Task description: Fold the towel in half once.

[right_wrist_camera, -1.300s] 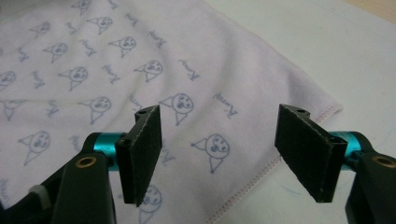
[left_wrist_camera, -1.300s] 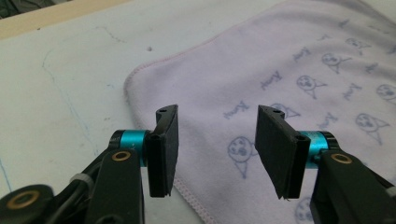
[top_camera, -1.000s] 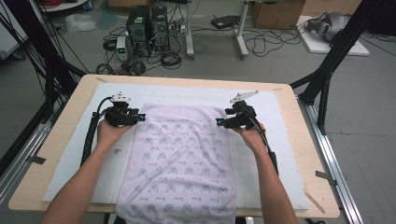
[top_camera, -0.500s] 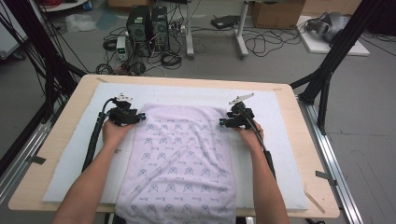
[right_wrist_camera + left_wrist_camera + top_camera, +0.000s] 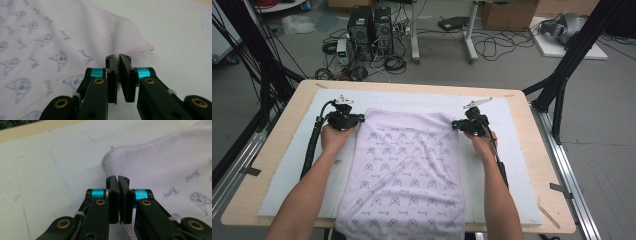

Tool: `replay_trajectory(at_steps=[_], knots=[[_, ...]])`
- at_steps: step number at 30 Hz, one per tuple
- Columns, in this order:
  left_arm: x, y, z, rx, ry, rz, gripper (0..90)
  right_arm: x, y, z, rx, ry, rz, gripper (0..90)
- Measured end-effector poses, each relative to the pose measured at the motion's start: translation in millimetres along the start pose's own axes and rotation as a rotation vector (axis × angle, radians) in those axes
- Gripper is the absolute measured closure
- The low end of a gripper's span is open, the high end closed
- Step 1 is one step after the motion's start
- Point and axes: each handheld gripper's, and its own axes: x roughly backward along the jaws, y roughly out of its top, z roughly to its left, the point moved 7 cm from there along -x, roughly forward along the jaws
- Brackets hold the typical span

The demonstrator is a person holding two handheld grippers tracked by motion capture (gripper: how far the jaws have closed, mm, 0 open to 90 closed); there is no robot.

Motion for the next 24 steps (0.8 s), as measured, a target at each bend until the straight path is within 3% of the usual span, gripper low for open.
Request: replay_trajectory(at_steps=[3,6,8,11,15,17,20,22,24], knots=[[13.2,8.4,-1.7,-0.004,-0.021,-0.036,87.2,16.0,6.4,4.8,0.026,0.012,-0.028,84.6],[30.6,14.3,-8.6,-0.040,-0.052,-0.051,87.2,32.1,10.9,10.5,0.032,0.031,-0.058,84.5],[46.3,17.5,-13.9,-0.057,-0.072,-0.077,87.2,46.4,13.4,19.5,0.031,0.059,-0.083,84.5],[73.0,14.8,-24.7,-0.069,-0.110,-0.123,87.2,63.2,10.4,38.0,0.079,0.077,-0.085,84.5],[103.5,-13.2,-45.4,-0.130,-0.149,-0.128,87.1,80.1,-10.9,66.5,0.119,0.114,-0.080,84.5],[112.7,-33.0,-54.5,-0.135,-0.175,-0.115,87.1,84.1,-27.2,79.9,0.131,0.132,-0.068,84.5],[118.7,-74.9,-66.6,-0.141,-0.211,-0.054,85.3,83.8,-53.1,94.0,0.128,0.162,-0.034,83.5],[117.3,-91.1,-70.1,-0.136,-0.225,-0.017,77.7,80.4,-66.4,96.6,0.137,0.161,0.002,78.2],[115.3,-95.2,-70.7,-0.143,-0.216,0.009,65.7,78.8,-69.9,94.4,0.110,0.165,0.006,68.2]])
